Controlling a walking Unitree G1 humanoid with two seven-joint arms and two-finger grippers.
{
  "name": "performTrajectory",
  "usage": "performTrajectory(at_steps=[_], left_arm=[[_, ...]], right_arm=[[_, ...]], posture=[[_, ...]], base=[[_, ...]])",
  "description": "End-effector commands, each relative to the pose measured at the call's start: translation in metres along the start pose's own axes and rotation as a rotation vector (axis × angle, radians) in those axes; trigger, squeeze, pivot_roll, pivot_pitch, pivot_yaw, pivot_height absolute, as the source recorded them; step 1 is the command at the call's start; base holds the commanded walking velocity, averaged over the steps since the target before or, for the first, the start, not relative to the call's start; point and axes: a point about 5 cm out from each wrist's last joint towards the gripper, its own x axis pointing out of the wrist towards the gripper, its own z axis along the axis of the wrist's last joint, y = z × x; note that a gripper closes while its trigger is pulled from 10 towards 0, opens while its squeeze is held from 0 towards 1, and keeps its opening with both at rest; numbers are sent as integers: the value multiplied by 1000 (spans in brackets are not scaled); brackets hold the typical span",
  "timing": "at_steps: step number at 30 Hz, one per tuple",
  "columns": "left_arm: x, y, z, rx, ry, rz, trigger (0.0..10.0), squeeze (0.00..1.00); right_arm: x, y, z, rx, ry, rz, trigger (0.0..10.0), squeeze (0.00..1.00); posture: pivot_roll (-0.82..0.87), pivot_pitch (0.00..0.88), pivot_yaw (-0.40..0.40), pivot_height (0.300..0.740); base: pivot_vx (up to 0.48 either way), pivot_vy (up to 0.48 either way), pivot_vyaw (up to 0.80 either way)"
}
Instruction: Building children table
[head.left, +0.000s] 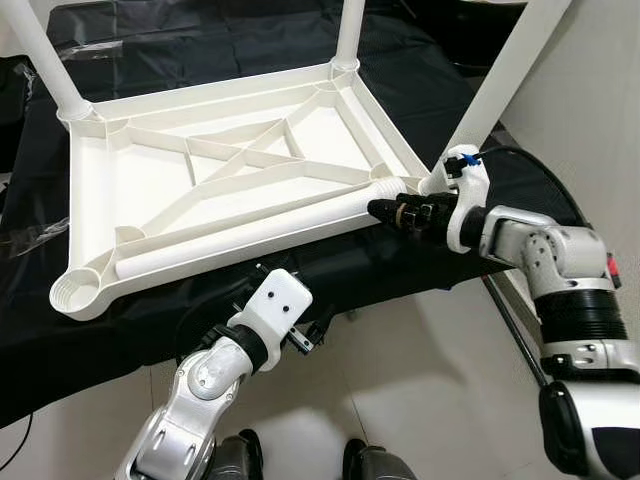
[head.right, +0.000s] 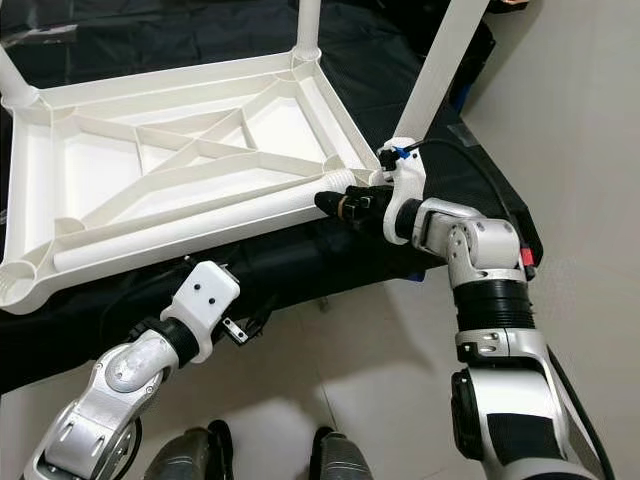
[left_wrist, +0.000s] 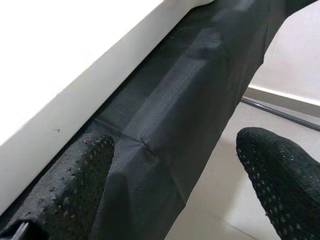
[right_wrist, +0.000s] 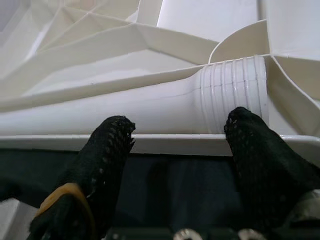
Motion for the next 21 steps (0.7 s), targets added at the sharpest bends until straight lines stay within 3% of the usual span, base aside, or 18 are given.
performTrajectory(at_steps=[1,4,7,11,14,17,21], left_arm=[[-3,-5,-2,-25,13,-11,10000,0],[-4,-5,-2,-27,13,-11,10000,0],[-5,-5,-2,-29,16,-12,10000,0],[-5,-6,-2,-30,16,-12,10000,0],[-5,-8,-2,-35,16,-17,10000,0],[-5,-10,-3,-36,18,-21,10000,0],[-6,-11,-4,-34,22,-23,10000,0]], right_arm=[[3,-7,-26,84,78,-29,10000,0],[1,-8,-21,122,42,-16,10000,0],[-2,-8,-10,232,-39,76,10000,0],[-4,-7,-7,238,-61,109,10000,0],[-13,0,5,269,-154,253,10000,0],[-24,5,14,231,-204,338,10000,0],[-28,2,20,125,-178,289,10000,0]], posture=[[129,298,-67,740],[129,298,-65,740],[128,298,-66,740],[129,299,-67,740],[126,301,-66,740],[125,301,-69,740],[127,300,-72,740]], base=[[0,0,0],[0,0,0],[0,0,0],[0,0,0],[0,0,0],[0,0,0],[0,0,0]])
